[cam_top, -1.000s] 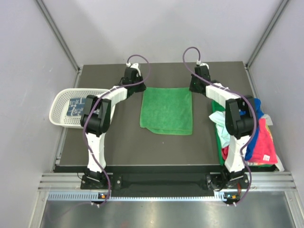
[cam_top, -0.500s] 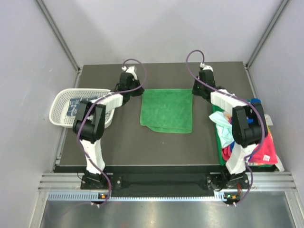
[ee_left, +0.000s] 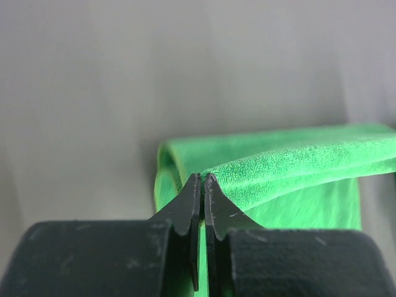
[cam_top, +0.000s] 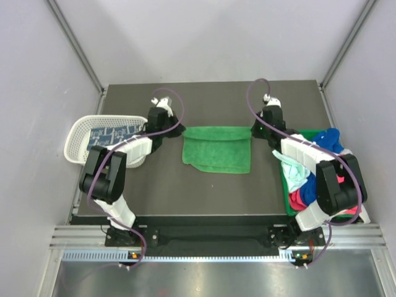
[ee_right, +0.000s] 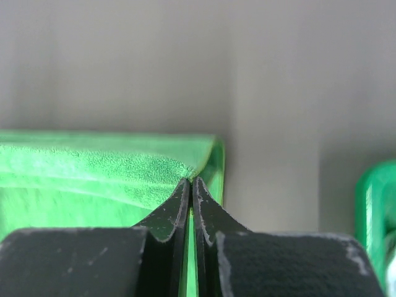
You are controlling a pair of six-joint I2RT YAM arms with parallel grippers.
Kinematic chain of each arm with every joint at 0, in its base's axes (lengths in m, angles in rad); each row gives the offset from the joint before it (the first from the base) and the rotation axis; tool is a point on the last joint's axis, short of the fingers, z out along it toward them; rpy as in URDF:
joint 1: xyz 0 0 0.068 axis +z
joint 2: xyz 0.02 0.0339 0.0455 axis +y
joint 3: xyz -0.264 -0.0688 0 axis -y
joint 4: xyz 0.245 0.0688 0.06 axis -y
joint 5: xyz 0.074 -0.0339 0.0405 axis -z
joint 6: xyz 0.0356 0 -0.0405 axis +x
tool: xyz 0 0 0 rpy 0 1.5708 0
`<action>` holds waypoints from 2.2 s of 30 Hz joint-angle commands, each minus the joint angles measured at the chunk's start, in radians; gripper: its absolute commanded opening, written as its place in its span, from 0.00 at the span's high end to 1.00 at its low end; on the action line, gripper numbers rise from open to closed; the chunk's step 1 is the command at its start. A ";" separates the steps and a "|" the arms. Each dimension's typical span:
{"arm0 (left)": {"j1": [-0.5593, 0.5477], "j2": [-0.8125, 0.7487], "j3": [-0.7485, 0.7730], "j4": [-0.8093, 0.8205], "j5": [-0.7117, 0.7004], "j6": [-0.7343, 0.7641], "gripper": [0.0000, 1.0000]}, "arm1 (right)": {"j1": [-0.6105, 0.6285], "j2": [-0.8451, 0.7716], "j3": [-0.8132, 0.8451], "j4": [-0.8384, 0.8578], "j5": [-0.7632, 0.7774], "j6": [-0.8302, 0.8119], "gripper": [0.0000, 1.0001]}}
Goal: Fold and stack the towels
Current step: Fold the towel, then smooth out wrinkles on the folded towel
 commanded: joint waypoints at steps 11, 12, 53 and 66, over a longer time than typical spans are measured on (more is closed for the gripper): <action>-0.026 -0.202 -0.242 0.039 0.010 -0.064 1.00 | 0.043 -0.158 -0.260 0.061 0.001 0.082 1.00; -0.028 -0.211 -0.250 0.037 0.010 -0.064 1.00 | 0.043 -0.162 -0.278 0.061 0.001 0.090 1.00; -0.103 -0.292 -0.195 -0.211 -0.064 -0.038 0.64 | 0.161 -0.271 -0.288 -0.089 0.056 0.123 0.66; -0.184 -0.190 -0.161 -0.359 -0.211 -0.006 0.43 | 0.187 -0.178 -0.309 -0.054 0.119 0.148 0.57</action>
